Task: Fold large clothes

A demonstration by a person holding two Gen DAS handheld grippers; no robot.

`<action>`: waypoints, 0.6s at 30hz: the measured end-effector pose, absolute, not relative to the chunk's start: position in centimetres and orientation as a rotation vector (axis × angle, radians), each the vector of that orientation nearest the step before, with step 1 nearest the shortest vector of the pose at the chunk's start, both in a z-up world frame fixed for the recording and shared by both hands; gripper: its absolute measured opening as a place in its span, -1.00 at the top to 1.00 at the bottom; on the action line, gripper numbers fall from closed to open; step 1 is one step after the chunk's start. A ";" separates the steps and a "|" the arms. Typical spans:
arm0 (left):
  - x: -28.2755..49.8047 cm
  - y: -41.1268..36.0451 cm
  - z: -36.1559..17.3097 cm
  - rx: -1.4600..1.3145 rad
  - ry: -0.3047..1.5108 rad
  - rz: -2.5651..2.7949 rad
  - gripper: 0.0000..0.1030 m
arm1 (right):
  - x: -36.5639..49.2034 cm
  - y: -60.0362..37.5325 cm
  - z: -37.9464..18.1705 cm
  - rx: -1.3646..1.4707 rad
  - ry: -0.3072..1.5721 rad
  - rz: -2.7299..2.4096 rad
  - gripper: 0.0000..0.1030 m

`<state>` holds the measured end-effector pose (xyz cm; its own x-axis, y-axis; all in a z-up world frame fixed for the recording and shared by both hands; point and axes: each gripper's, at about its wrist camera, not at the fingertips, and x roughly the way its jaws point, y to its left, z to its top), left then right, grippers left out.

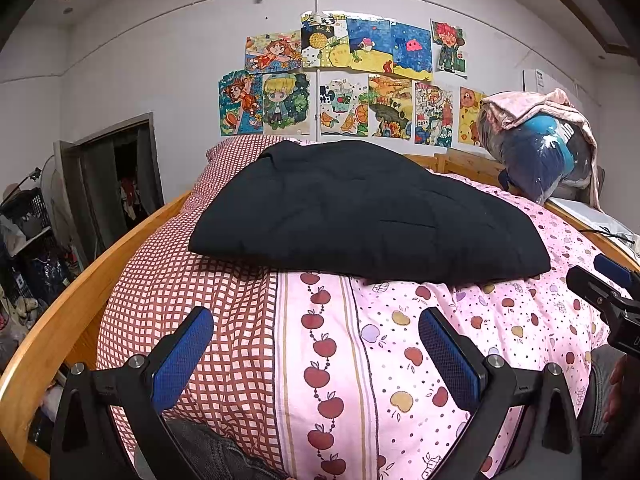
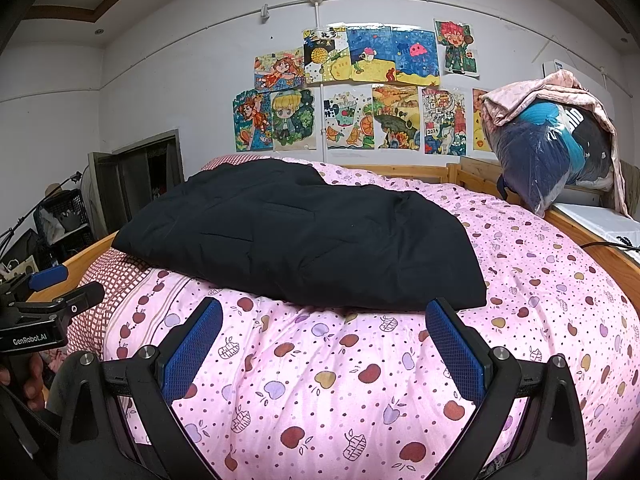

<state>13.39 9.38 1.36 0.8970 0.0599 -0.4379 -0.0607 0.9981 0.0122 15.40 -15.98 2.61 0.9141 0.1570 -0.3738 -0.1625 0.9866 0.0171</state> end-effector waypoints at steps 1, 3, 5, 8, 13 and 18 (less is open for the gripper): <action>13.4 9.4 1.4 -0.002 0.454 0.062 -1.00 | 15.4 -16.0 2.6 -0.014 0.384 0.164 -0.94; 13.4 9.3 1.4 -0.001 0.453 0.063 -1.00 | 15.4 -16.0 2.6 -0.014 0.384 0.164 -0.94; 13.3 9.3 1.4 -0.001 0.453 0.062 -1.00 | 15.4 -16.0 2.6 -0.014 0.383 0.164 -0.94; 13.3 9.4 1.3 0.000 0.453 0.060 -1.00 | 15.4 -15.9 2.6 -0.014 0.384 0.164 -0.94; 13.3 9.4 1.3 0.001 0.454 0.059 -1.00 | 15.4 -15.9 2.6 -0.014 0.383 0.163 -0.94; 13.3 9.5 1.3 0.001 0.454 0.058 -1.00 | 15.4 -16.0 2.6 -0.013 0.383 0.164 -0.94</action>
